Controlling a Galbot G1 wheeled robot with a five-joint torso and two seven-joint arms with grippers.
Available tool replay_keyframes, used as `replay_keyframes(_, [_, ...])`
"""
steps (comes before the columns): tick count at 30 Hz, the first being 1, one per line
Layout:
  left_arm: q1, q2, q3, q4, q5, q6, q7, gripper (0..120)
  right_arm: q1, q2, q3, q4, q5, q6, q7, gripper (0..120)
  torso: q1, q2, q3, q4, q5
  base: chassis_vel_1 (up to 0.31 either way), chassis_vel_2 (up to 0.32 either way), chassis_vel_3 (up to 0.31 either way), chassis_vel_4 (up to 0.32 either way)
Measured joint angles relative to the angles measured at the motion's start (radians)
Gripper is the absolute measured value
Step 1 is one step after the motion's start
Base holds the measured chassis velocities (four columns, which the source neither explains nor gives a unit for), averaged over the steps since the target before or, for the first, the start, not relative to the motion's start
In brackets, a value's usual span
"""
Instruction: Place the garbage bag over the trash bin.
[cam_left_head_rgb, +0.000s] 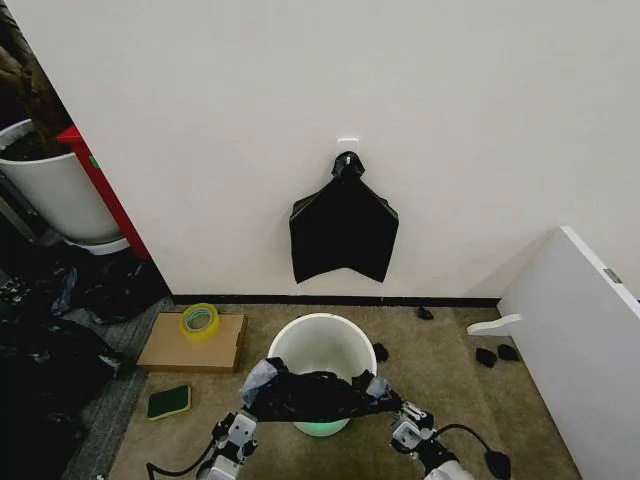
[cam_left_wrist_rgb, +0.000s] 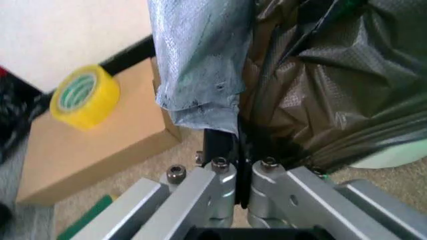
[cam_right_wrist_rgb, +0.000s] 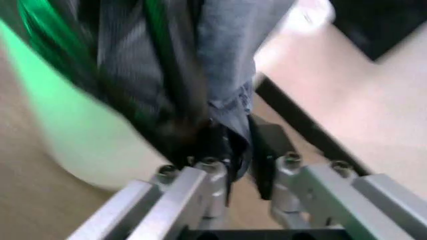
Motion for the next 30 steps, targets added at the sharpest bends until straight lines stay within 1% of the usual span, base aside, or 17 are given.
replay_keyframes(2, [0.017,0.000,-0.017,-0.042,-0.058,0.041,-0.008,11,-0.003,-0.001,0.055,-0.023,0.053,0.118,-0.133,22,0.000,0.000,0.000,0.0000,0.0001,0.000,0.000,0.000,0.000])
replay_keyframes(5, [0.039,0.005,-0.034,-0.082,-0.074,0.067,-0.011,20,-0.012,-0.006,0.100,-0.036,0.062,0.194,-0.217,31,0.000,0.000,0.000,0.0001,0.0000,0.000,0.000,0.000,0.000])
replay_keyframes(7, [0.064,0.021,-0.053,-0.121,-0.065,0.092,-0.013,30,-0.030,-0.013,0.148,-0.042,0.073,0.274,-0.319,41,0.000,0.000,0.000,-0.0001,-0.0001,0.000,0.000,0.000,0.000])
replay_keyframes(8, [0.064,0.021,-0.053,-0.121,-0.065,0.092,-0.013,30,-0.030,-0.013,0.148,-0.042,0.073,0.274,-0.319,41,0.000,0.000,0.000,-0.0001,-0.0001,0.000,0.000,0.000,0.000])
replay_keyframes(10, [0.097,0.046,-0.065,-0.163,-0.045,0.129,-0.019,38,-0.041,-0.019,0.186,-0.049,0.099,0.348,-0.431,50,0.000,0.000,0.000,-0.0001,-0.0002,0.000,0.000,0.000,0.000])
replay_keyframes(12, [0.142,0.080,-0.081,-0.199,0.010,0.132,-0.011,48,-0.045,-0.024,0.223,-0.058,0.136,0.424,-0.559,59,0.000,0.000,0.000,0.0000,0.0000,0.000,0.000,0.000,0.000])
replay_keyframes(13, [0.142,0.080,-0.081,-0.199,0.010,0.132,-0.011,48,-0.045,-0.024,0.223,-0.058,0.136,0.424,-0.559,59,0.000,0.000,0.000,0.0000,0.0000,0.000,0.000,0.000,0.000])
replay_keyframes(16, [0.190,0.119,-0.107,-0.227,0.066,0.084,0.046,62,-0.045,-0.023,0.251,-0.070,0.152,0.476,-0.654,73,0.000,0.000,0.000,0.0001,0.0000,0.000,0.000,0.000,0.000])
replay_keyframes(17, [0.190,0.119,-0.107,-0.227,0.066,0.084,0.046,62,-0.045,-0.023,0.251,-0.070,0.152,0.476,-0.654,73,0.000,0.000,0.000,0.0001,0.0000,0.000,0.000,0.000,0.000])
replay_keyframes(18, [0.198,0.128,-0.113,-0.228,0.078,0.065,0.063,65,-0.043,-0.021,0.257,-0.075,0.155,0.489,-0.676,78,0.000,0.000,0.000,0.0001,0.0000,0.000,0.000,0.000,0.000])
replay_keyframes(21, [0.223,0.159,-0.123,-0.241,0.106,0.037,0.094,80,-0.035,-0.014,0.281,-0.096,0.174,0.547,-0.778,91,0.000,0.000,0.000,0.0000,-0.0001,0.000,0.000,0.000,0.000])
replay_keyframes(23, [0.232,0.168,-0.125,-0.250,0.110,0.034,0.096,84,-0.032,-0.013,0.293,-0.102,0.193,0.565,-0.818,95,0.000,0.000,0.000,0.0000,0.0000,0.000,0.000,0.000,0.000])
replay_keyframes(25, [0.244,0.178,-0.126,-0.268,0.120,0.019,0.095,94,-0.017,-0.010,0.335,-0.111,0.316,0.589,-0.983,100,0.000,0.000,0.000,-0.0001,0.0002,0.000,0.000,0.000,0.000])
replay_keyframes(27, [0.244,0.178,-0.126,-0.271,0.123,0.014,0.094,96,-0.011,-0.009,0.347,-0.113,0.355,0.590,-1.032,100,0.000,0.000,0.000,-0.0001,0.0000,0.000,0.000,0.000,0.000])
replay_keyframes(28, [0.241,0.173,-0.123,-0.275,0.133,-0.003,0.087,99,0.010,-0.003,0.386,-0.115,0.466,0.583,-1.177,100,0.000,0.000,0.000,-0.0001,-0.0001,0.000,0.000,0.000,0.000])
replay_keyframes(29, [0.240,0.166,-0.121,-0.278,0.140,-0.013,0.081,100,0.026,0.001,0.413,-0.115,0.531,0.571,-1.253,100,0.000,0.000,0.000,0.0000,0.0000,0.000,0.000,0.000,0.000])
replay_keyframes(30, [0.240,0.166,-0.121,-0.278,0.140,-0.013,0.081,100,0.026,0.001,0.413,-0.115,0.531,0.571,-1.253,100,0.000,0.000,0.000,0.0000,0.0000,0.000,0.000,0.000,0.000])
